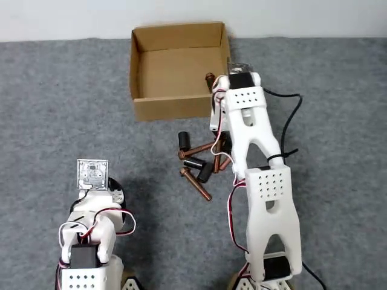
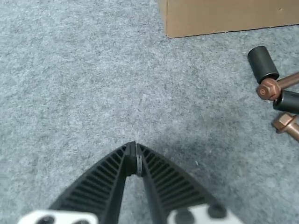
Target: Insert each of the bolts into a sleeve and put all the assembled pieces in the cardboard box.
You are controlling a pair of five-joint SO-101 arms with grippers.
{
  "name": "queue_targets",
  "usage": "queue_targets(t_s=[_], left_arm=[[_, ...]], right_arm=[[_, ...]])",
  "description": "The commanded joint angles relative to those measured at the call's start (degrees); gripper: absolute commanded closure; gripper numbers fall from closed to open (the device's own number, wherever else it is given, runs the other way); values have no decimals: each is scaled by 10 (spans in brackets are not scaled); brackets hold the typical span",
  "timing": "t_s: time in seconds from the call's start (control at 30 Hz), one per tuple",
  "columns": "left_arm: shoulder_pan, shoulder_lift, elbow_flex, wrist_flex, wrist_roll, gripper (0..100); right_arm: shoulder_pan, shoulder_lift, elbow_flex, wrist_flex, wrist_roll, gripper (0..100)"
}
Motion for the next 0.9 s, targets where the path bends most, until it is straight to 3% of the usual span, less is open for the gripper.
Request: queue_targets(t_s=[0.0,0.53,0.6,0.87], left_arm=[[-4,0,-3,3,-4,995],[-4,0,-3,3,-4,995],[-4,0,-3,3,-4,995],[-4,0,-3,3,-4,995]], right_arm=[[12,0,-25,24,-4,912],[-18,58,-27,23,-6,933],[-18,45,-28,24,-5,994],[-14,-86,-25,26,7,990]])
